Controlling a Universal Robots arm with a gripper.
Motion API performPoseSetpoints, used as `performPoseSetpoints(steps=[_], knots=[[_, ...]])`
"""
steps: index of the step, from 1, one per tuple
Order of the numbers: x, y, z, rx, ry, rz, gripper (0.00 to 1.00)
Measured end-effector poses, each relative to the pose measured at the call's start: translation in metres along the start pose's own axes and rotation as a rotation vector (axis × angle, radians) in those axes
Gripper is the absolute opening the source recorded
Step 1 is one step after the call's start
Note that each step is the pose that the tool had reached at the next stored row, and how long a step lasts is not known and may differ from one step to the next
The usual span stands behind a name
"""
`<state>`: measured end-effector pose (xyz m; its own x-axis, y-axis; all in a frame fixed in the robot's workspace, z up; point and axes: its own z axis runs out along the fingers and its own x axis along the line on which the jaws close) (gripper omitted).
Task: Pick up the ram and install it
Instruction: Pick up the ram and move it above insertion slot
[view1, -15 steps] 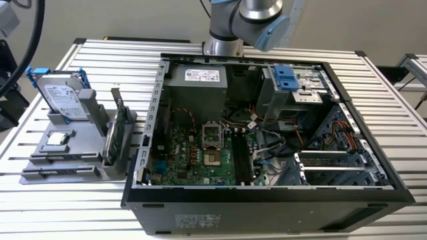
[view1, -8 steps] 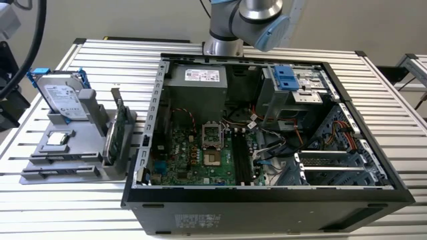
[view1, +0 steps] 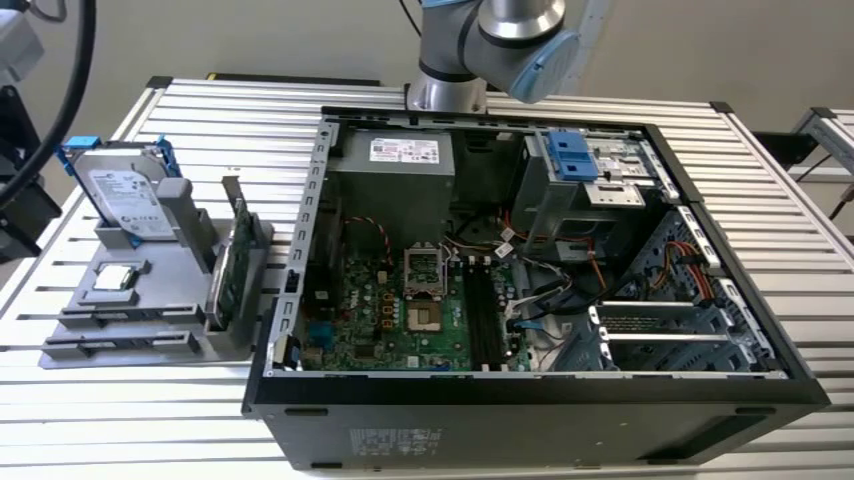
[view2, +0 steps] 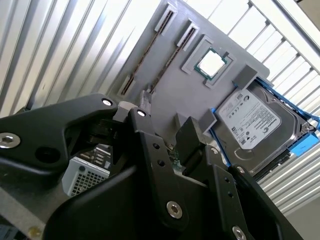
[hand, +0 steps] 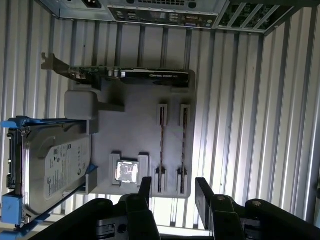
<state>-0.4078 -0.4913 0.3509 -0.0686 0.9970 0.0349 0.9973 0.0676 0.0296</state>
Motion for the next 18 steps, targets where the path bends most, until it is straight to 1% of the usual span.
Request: performPoseSetpoints(steps=[18], knots=[[-0.0002,-0.0002,0.0052,0.0001,0.0002,-0.005,1.0]])
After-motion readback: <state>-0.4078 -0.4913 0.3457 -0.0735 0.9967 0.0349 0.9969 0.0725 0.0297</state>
